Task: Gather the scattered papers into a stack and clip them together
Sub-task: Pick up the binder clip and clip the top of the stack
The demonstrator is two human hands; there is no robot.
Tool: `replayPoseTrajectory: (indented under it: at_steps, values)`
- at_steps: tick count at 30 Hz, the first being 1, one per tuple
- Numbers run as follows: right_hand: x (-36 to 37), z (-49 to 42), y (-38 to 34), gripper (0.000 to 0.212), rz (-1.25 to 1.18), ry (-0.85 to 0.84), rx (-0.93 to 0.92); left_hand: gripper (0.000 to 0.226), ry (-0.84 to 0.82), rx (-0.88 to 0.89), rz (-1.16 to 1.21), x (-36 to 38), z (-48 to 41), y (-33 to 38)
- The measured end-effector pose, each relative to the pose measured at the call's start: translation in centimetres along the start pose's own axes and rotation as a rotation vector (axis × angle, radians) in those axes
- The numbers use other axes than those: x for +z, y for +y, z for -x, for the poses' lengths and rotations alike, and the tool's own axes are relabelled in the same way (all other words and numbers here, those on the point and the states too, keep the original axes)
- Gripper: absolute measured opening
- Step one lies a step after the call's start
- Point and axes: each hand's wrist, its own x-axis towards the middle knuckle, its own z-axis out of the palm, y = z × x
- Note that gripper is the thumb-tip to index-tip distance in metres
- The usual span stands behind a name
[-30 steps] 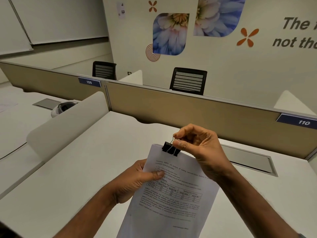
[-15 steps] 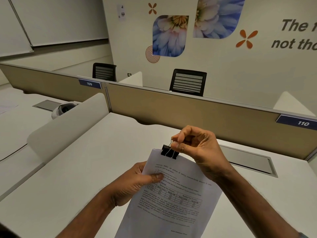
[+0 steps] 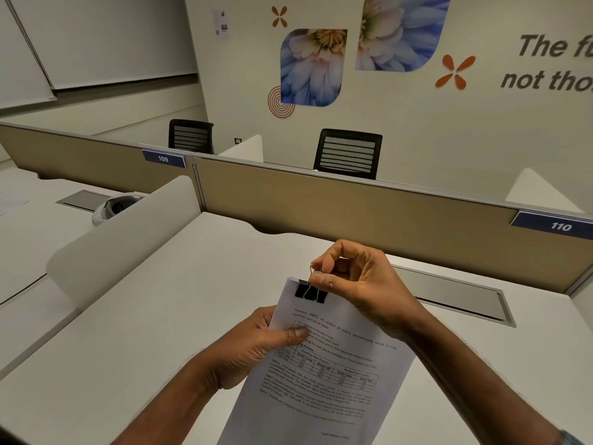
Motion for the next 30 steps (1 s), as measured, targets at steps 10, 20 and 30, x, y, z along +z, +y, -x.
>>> replayPoseTrajectory:
  at_steps: [10, 20, 30]
  values:
    - [-2.7, 1.2, 1.0, 0.021, 0.05, 0.062, 0.039, 0.03, -0.085, -0.008, -0.018, 1.6, -2.3, 0.1]
    - [-10.1, 8.8, 5.2, 0.064, 0.164, 0.61, 0.221, 0.034, -0.111, -0.089, 0.213, 5.2, -5.8, 0.4]
    - [-14.0, 20.8, 16.2, 0.039, -0.436, 0.358, 0.682, 0.032, -0.072, -0.2, 0.437, 14.3, -13.7, -0.5]
